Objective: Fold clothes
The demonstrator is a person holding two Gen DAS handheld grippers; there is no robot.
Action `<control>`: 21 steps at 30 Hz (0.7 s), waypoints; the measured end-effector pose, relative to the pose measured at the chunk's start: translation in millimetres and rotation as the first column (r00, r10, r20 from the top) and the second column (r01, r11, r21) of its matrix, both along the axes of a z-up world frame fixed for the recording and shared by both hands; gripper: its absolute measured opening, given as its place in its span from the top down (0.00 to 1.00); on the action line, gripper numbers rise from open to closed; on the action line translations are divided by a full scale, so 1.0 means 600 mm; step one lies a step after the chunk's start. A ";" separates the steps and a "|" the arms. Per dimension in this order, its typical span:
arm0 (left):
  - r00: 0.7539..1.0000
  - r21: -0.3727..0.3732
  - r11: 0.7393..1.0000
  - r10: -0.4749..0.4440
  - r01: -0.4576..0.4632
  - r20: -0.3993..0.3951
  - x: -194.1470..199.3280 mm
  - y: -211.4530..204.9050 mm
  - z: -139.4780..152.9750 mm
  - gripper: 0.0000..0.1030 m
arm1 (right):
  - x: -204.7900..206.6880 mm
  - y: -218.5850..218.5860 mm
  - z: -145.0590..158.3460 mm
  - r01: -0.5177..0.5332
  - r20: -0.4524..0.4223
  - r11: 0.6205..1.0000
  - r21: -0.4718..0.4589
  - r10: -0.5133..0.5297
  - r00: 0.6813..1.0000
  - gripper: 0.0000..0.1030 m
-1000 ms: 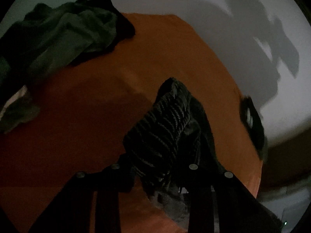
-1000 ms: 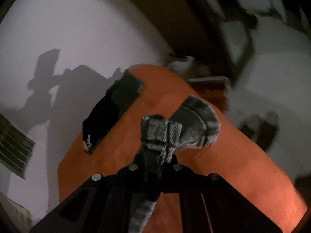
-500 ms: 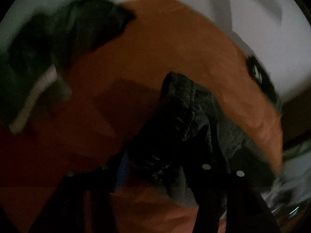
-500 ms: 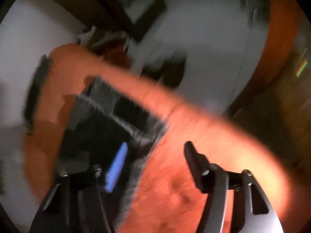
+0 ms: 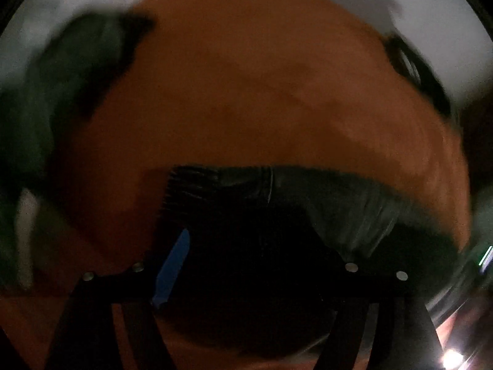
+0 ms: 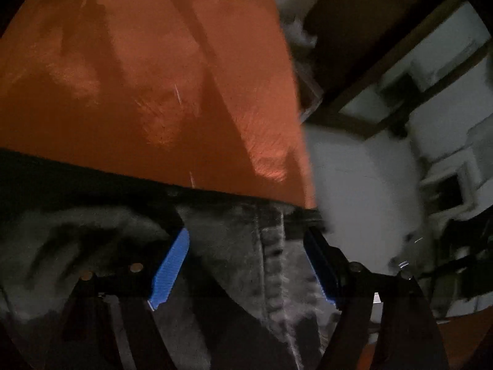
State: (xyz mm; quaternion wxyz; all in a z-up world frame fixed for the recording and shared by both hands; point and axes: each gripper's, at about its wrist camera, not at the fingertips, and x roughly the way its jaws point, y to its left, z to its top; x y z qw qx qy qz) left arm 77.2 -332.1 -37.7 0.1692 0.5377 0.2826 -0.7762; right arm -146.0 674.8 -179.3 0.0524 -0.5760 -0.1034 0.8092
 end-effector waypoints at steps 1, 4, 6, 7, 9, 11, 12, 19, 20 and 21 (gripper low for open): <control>0.998 0.036 0.998 0.059 -0.058 -0.019 -0.005 -0.013 -0.006 0.27 | 0.001 0.020 0.000 0.032 -0.022 0.996 -0.083 -0.034 0.999 0.26; 0.996 -0.033 0.997 0.073 -0.074 -0.045 -0.026 -0.028 -0.011 0.27 | 0.020 0.067 0.022 0.110 -0.095 0.964 -0.241 -0.136 0.986 0.83; 0.999 -0.147 0.989 0.026 -0.032 -0.039 -0.044 -0.020 -0.012 0.30 | 0.043 0.091 0.049 0.147 -0.155 0.933 -0.328 -0.206 0.966 0.82; 1.000 -0.210 0.978 -0.007 0.000 -0.030 -0.051 -0.010 -0.012 0.46 | 0.053 0.097 0.063 0.157 -0.182 0.923 -0.352 -0.232 0.955 0.82; 0.997 -0.282 0.958 -0.065 0.053 -0.035 -0.056 0.010 -0.007 0.80 | 0.068 0.098 0.092 0.169 -0.231 0.917 -0.362 -0.263 0.937 0.82; 0.991 -0.324 0.943 -0.102 0.068 -0.091 -0.062 0.021 0.009 1.00 | 0.078 0.098 0.113 0.179 -0.266 0.921 -0.345 -0.279 0.923 0.82; 0.987 -0.353 0.933 -0.115 0.069 -0.111 -0.062 0.028 0.017 1.00 | 0.080 0.097 0.124 0.186 -0.283 0.927 -0.327 -0.284 0.916 0.82; 0.980 -0.400 0.910 -0.165 0.107 -0.113 -0.079 0.022 0.051 0.99 | 0.024 0.127 0.139 0.321 -0.262 0.926 -0.198 -0.365 0.893 0.83; 0.979 -0.386 0.912 -0.185 0.137 -0.089 -0.082 0.023 0.046 0.97 | 0.009 0.138 0.120 0.351 -0.214 0.917 -0.189 -0.387 0.897 0.83; 0.978 -0.373 0.913 -0.201 0.164 -0.063 -0.086 0.023 0.040 0.89 | -0.005 0.147 0.094 0.375 -0.150 0.908 -0.187 -0.404 0.902 0.82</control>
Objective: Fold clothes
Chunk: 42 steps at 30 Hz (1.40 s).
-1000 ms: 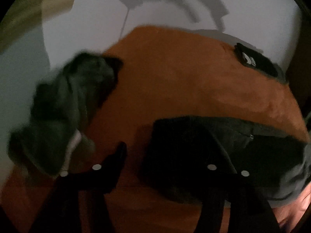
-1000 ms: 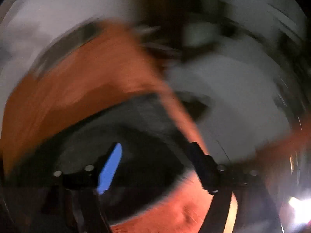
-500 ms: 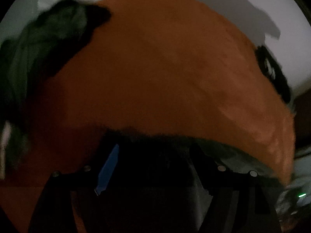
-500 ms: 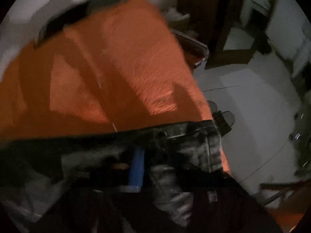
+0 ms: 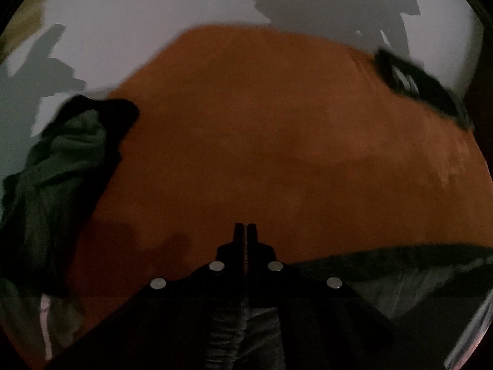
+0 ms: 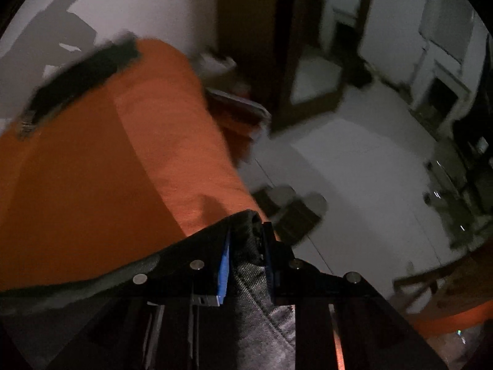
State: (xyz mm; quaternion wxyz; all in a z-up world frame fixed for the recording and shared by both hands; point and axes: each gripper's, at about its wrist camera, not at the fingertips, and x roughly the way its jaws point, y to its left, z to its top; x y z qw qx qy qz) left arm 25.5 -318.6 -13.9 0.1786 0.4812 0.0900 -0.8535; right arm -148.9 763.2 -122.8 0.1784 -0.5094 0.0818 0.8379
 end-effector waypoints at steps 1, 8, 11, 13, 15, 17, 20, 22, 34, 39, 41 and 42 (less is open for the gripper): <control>1.000 0.003 1.000 -0.013 0.012 0.026 -0.004 0.000 -0.009 0.77 | -0.014 0.009 -0.026 0.014 0.062 1.000 -0.021 -0.013 0.998 0.81; 0.996 0.062 0.998 -0.007 0.001 0.089 0.024 -0.026 -0.029 0.51 | -0.025 -0.044 0.019 0.013 0.060 0.998 0.055 -0.016 0.998 0.44; 0.990 0.128 0.989 -0.083 0.069 0.113 0.032 -0.026 -0.036 0.44 | -0.013 -0.154 0.085 -0.189 -0.087 0.982 -0.004 0.188 0.978 0.34; 0.985 0.083 0.990 -0.125 0.116 0.115 0.033 -0.015 -0.037 0.43 | -0.036 -0.280 0.083 -0.481 -0.124 0.867 -0.133 0.467 0.876 0.34; 0.983 0.069 0.990 -0.135 0.127 0.127 0.027 -0.011 -0.043 0.42 | -0.049 -0.409 0.065 -0.695 -0.121 0.700 -0.163 0.685 0.719 0.34; 0.983 0.077 0.992 -0.110 0.100 0.145 0.020 -0.014 -0.053 0.41 | -0.030 -0.552 0.036 -0.869 -0.092 0.483 -0.112 0.865 0.493 0.34; 0.988 0.116 0.992 -0.059 0.042 0.145 0.026 -0.020 -0.045 0.40 | 0.000 -0.698 -0.011 -0.980 -0.028 0.197 -0.038 0.980 0.198 0.34; 0.990 0.132 0.991 -0.054 0.037 0.126 0.035 -0.021 -0.026 0.40 | 0.018 -0.773 -0.048 -0.999 0.026 0.051 -0.018 0.998 0.051 0.34; 0.975 0.131 0.975 -0.194 0.179 0.112 0.075 -0.005 -0.009 0.26 | -0.009 -0.815 -0.070 -0.997 -0.002 0.017 -0.080 1.000 0.017 0.97; 0.981 0.048 0.986 -0.166 0.162 0.098 0.074 0.007 -0.041 0.26 | -0.002 -0.828 -0.006 -0.999 -0.070 0.029 0.016 0.997 0.028 0.97; 0.990 0.040 0.992 -0.123 0.120 0.066 0.077 0.006 -0.049 0.28 | 0.002 -0.831 0.007 -0.999 -0.072 0.037 0.034 0.997 0.034 0.97; 0.993 0.027 0.995 -0.100 0.099 0.060 0.077 0.005 -0.054 0.44 | 0.008 -0.832 0.008 -0.998 -0.067 0.039 0.043 0.997 0.036 0.97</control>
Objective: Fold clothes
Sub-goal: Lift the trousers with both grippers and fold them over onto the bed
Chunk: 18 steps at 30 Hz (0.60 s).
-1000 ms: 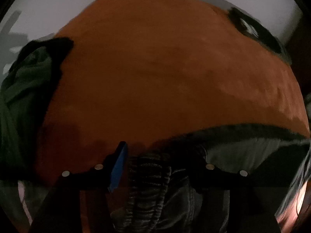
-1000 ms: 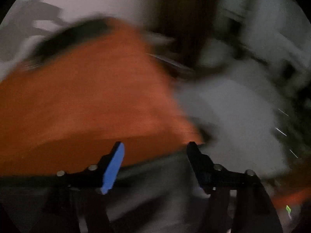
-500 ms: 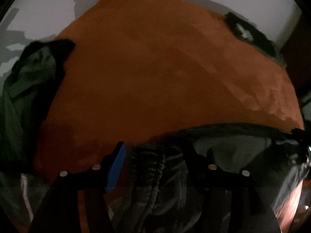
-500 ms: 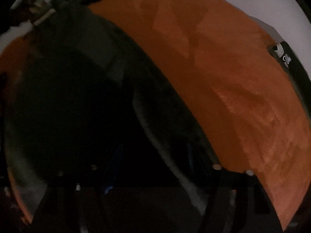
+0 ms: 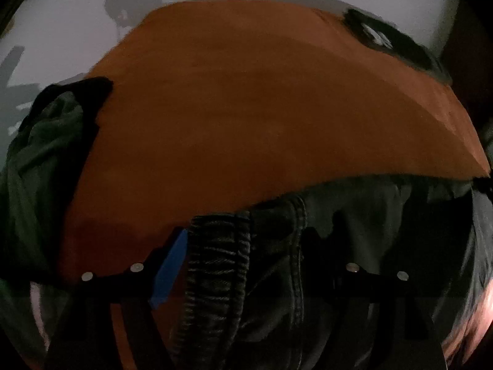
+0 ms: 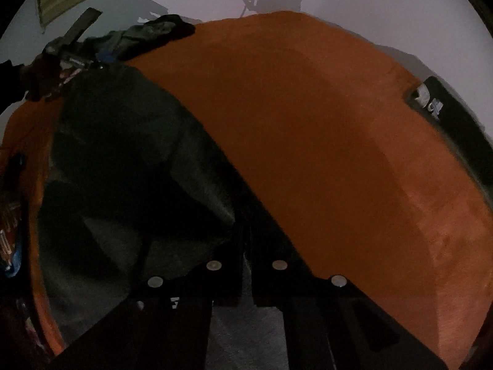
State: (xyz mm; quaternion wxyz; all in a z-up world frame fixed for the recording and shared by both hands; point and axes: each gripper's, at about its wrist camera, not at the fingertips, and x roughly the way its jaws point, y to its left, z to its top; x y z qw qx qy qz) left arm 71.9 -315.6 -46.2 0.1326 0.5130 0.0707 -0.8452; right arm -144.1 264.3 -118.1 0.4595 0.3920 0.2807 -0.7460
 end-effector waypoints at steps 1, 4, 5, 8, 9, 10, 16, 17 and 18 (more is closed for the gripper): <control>0.999 -0.027 0.999 0.032 -0.032 -0.002 0.001 -0.004 -0.007 0.57 | 0.003 -0.006 -0.004 0.004 -0.009 1.000 0.012 -0.004 1.000 0.97; 0.991 -0.044 0.991 0.120 -0.122 -0.058 0.006 -0.012 -0.013 0.59 | 0.014 -0.028 -0.018 0.022 -0.045 0.998 0.057 -0.019 0.999 0.97; 0.989 -0.062 0.989 0.128 -0.132 -0.071 0.005 -0.008 -0.011 0.59 | 0.013 -0.036 -0.022 0.031 -0.052 0.997 0.064 -0.028 0.998 0.97; 0.980 -0.128 0.979 0.141 -0.159 -0.141 0.002 0.011 0.008 0.60 | 0.011 -0.064 -0.026 0.087 -0.068 0.995 0.051 -0.083 0.994 0.97; 0.979 -0.127 0.979 0.140 -0.160 -0.149 0.000 0.009 0.015 0.60 | 0.011 -0.075 -0.026 0.098 -0.072 0.994 0.048 -0.094 0.993 0.97; 0.979 -0.126 0.979 0.140 -0.159 -0.147 -0.003 0.006 0.018 0.60 | 0.011 -0.082 -0.025 0.109 -0.074 0.993 0.047 -0.105 0.992 0.97; 0.994 -0.207 0.972 0.104 -0.107 -0.027 -0.035 -0.002 -0.051 0.55 | -0.001 -0.114 -0.073 0.127 -0.003 0.983 0.136 -0.127 0.992 0.95; 0.994 -0.210 0.972 0.104 -0.108 -0.028 -0.033 -0.003 -0.046 0.54 | 0.001 -0.118 -0.077 0.134 -0.005 0.981 0.140 -0.134 0.991 0.93; 0.994 -0.213 0.971 0.104 -0.108 -0.030 -0.032 -0.004 -0.040 0.53 | 0.002 -0.117 -0.071 0.156 0.001 0.979 0.132 -0.157 0.988 0.89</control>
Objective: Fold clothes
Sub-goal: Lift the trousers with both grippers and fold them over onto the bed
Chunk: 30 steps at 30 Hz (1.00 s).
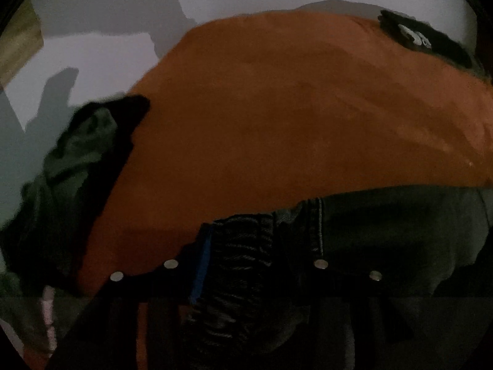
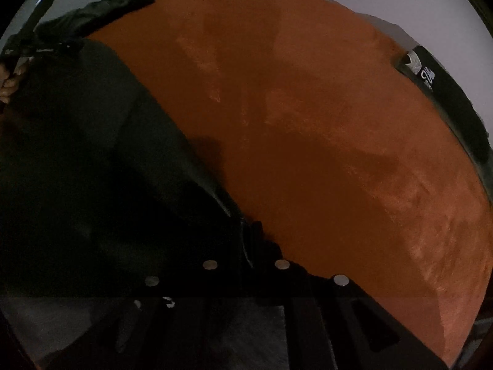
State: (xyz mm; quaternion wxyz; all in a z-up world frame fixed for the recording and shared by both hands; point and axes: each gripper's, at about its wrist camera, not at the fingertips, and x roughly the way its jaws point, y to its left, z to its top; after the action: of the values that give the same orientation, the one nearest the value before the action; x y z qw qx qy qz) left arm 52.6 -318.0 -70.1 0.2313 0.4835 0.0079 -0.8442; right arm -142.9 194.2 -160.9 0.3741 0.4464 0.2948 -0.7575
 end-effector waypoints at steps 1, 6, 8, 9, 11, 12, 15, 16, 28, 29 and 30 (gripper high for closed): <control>1.000 -0.003 1.000 0.000 0.000 -0.001 0.001 -0.001 0.006 0.52 | 0.000 0.004 0.011 0.037 0.011 0.999 -0.013 -0.037 0.999 0.73; 0.997 0.099 0.995 0.010 -0.002 -0.083 0.072 -0.005 0.080 0.46 | 0.025 0.087 0.100 0.271 0.126 0.943 -0.191 -0.250 0.960 0.40; 0.994 0.094 0.995 -0.003 0.013 -0.107 0.117 0.010 0.104 0.39 | 0.054 0.148 0.130 0.375 0.204 0.886 -0.271 -0.328 0.922 0.39; 0.994 0.085 0.996 0.003 0.006 -0.113 0.143 0.017 0.106 0.36 | 0.074 0.180 0.135 0.416 0.245 0.857 -0.303 -0.352 0.903 0.39; 0.993 0.140 0.990 0.036 -0.020 -0.112 0.197 0.021 0.098 0.35 | 0.128 0.255 0.126 0.491 0.301 0.802 -0.340 -0.403 0.865 0.39; 0.993 0.203 0.979 0.057 -0.035 -0.105 0.220 0.023 0.090 0.35 | 0.156 0.285 0.115 0.524 0.313 0.785 -0.330 -0.433 0.845 0.39; 0.991 0.377 0.926 0.032 0.019 -0.128 0.262 0.049 0.085 0.36 | 0.232 0.371 0.087 0.626 0.352 0.721 -0.295 -0.527 0.773 0.39; 0.989 0.408 0.908 -0.033 0.091 -0.146 0.265 0.078 0.089 0.36 | 0.254 0.397 0.081 0.658 0.367 0.694 -0.292 -0.554 0.747 0.39; 0.748 0.124 0.739 -0.642 0.662 -0.166 0.205 0.382 0.007 0.36 | 0.366 0.577 0.046 0.931 0.373 0.317 -0.184 -0.853 0.364 0.39; 0.731 0.097 0.726 -0.664 0.681 -0.155 0.206 0.396 -0.006 0.36 | 0.367 0.600 0.048 0.948 0.356 0.272 -0.165 -0.880 0.314 0.39; 0.720 0.096 0.715 -0.680 0.693 -0.135 0.205 0.403 -0.018 0.36 | 0.366 0.632 0.049 0.963 0.350 0.217 -0.159 -0.900 0.260 0.39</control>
State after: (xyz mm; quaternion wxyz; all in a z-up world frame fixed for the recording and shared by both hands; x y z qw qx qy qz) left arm 175.7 -76.2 -80.7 -0.1336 0.4283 -0.1029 -0.8878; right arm 76.9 573.2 -131.5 -0.0615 0.5273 -0.2055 -0.8221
